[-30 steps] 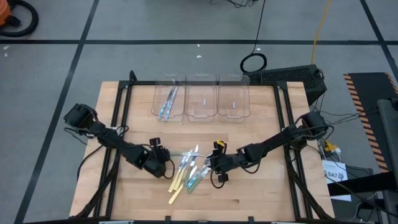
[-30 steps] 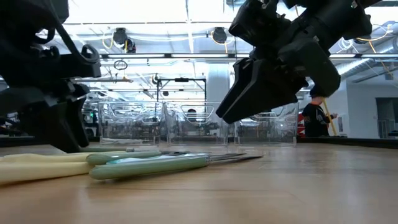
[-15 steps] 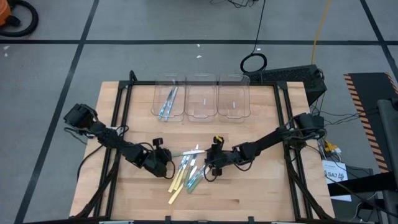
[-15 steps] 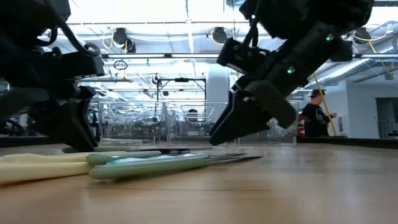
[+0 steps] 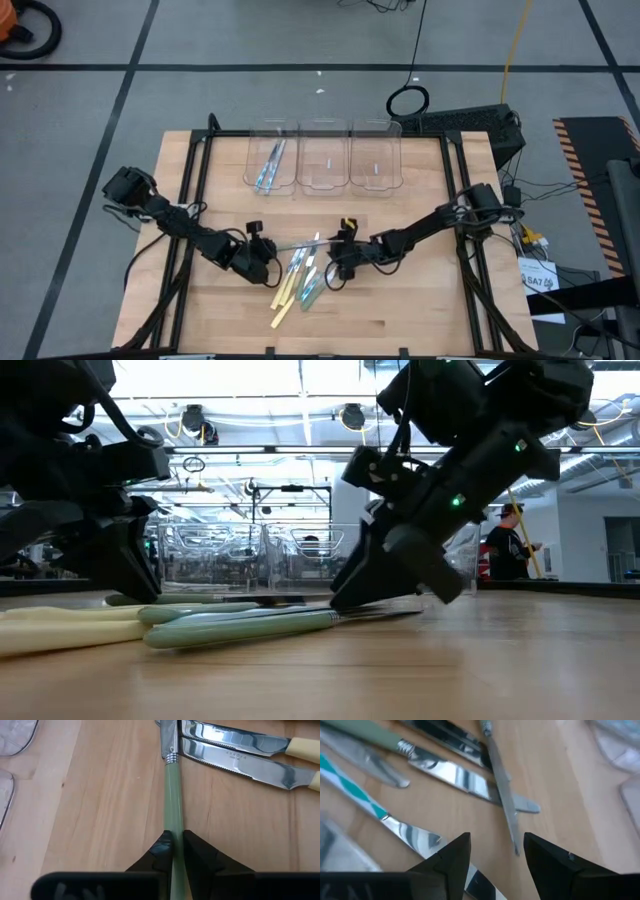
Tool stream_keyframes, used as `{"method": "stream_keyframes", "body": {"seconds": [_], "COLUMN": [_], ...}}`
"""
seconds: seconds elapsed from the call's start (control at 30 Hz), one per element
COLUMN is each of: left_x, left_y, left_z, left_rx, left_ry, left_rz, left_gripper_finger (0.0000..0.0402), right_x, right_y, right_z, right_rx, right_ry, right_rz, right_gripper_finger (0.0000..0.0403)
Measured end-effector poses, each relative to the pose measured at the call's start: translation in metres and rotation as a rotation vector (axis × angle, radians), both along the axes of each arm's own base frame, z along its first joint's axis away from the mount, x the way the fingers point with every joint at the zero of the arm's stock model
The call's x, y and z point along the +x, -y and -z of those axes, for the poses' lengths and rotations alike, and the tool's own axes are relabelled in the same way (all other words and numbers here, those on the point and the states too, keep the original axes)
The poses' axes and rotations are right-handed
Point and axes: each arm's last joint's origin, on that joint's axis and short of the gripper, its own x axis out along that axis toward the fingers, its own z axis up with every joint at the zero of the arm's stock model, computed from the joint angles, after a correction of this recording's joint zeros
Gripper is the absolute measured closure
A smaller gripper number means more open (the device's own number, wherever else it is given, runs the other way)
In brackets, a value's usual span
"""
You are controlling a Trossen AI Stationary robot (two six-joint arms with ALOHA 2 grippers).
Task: Sort silverware by color (type)
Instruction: Put the green knife into the right transparent bin
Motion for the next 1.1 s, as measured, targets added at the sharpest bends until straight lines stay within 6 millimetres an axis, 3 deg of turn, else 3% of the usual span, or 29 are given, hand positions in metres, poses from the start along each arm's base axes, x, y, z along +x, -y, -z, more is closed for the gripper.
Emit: {"method": "stream_keyframes", "body": {"seconds": [0.2, 0.47, 0.63, 0.9, 1.1], "left_x": [0.0, 0.001, 0.001, 0.001, 0.001], "left_y": [0.0, 0.0, 0.0, 0.001, 0.001], "left_z": [0.0, 0.0, 0.0, 0.0, 0.0], "left_rx": [0.004, 0.005, 0.004, 0.004, 0.006], "left_ry": [-0.001, 0.004, 0.005, 0.008, 0.007], "left_rz": [0.008, 0.015, 0.016, 0.02, 0.023], "left_gripper_finger": [0.0364, 0.0364, 0.0364, 0.0364, 0.0364], "right_x": [0.003, 0.007, 0.018, 0.024, 0.024], "right_y": [0.0, 0.003, 0.002, 0.011, 0.015], "right_z": [0.0, -0.006, -0.018, -0.01, -0.008], "right_rx": [-0.019, 0.106, 0.067, 0.026, 0.01], "right_ry": [0.028, 0.041, -0.022, -0.104, -0.131], "right_rz": [-0.016, 0.009, 0.03, 0.072, 0.05], "right_gripper_finger": [0.0227, 0.027, 0.0269, 0.0265, 0.0335]}}
